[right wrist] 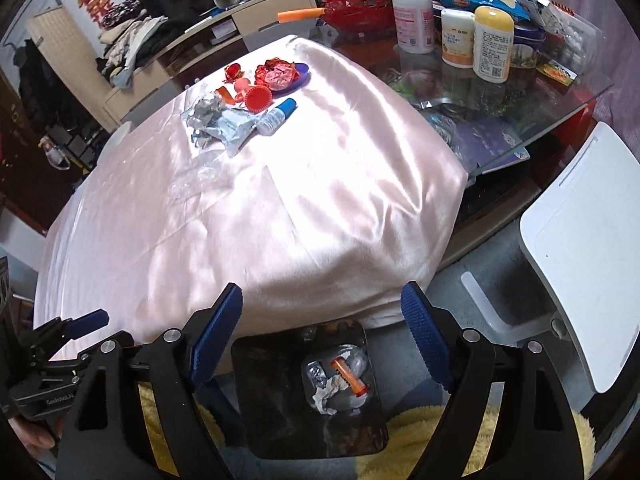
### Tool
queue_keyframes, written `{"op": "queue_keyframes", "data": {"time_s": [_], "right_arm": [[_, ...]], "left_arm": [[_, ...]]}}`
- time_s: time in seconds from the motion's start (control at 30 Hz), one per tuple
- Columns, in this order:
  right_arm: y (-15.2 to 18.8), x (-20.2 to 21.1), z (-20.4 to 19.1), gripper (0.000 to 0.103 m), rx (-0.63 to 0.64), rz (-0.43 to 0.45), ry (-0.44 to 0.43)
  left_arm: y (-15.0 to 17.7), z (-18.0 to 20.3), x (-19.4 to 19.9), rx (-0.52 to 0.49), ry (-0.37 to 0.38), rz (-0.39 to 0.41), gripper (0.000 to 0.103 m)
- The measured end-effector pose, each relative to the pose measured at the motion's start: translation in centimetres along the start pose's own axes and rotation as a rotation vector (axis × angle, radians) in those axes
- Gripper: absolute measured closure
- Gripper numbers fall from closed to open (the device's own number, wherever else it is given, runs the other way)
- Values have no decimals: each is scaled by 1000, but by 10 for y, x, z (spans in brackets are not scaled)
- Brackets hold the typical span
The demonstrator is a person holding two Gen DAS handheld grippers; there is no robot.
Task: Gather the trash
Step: 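Grasp the clear plastic bag with the left gripper while the right gripper grasps the blue eye-drop bottle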
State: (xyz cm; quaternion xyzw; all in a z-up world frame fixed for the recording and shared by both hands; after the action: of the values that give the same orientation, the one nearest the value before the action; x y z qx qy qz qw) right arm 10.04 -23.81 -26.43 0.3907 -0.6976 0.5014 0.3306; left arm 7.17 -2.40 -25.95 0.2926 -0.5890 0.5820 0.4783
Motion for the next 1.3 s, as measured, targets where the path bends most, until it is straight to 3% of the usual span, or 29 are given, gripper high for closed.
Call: {"op": "queue_keyframes", "data": {"time_s": [0.37,0.57,0.63,0.67,0.8,1.3], "right_arm": [[-75,-36,-23,22,32,43,-27],[-109,-65,-34,39,28,44,-45],[-118,-75,-39,49,26,39,-56],[-121,-80,-41,54,28,34,-60],[-133,-97,-51,59,29,18,-84],[-153,-134,-51,62,17,-21,-58]], "left_arm": [[-57,-9,-26,17,-24,8,17],[-89,-2,-45,-1,-31,17,13],[-100,1,-51,-7,-27,22,13],[-105,3,-54,-7,-24,26,13],[-124,9,-63,-10,-16,36,11],[-153,7,-104,-24,-41,16,11]]}}
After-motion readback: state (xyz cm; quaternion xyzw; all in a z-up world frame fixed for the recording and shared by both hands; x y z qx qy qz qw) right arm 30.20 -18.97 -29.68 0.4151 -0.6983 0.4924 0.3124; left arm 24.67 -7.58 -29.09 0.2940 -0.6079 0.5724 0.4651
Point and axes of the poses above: each gripper's, at about its wrist camera, not at the fingertips, and x roughly against the way its jaws point, z to its right, y to its underside, the point moved 8 cm from there along -x, roughly the way its jaws point, and after that the axes turned 2 degrees about -x, right-handed, at the moved point
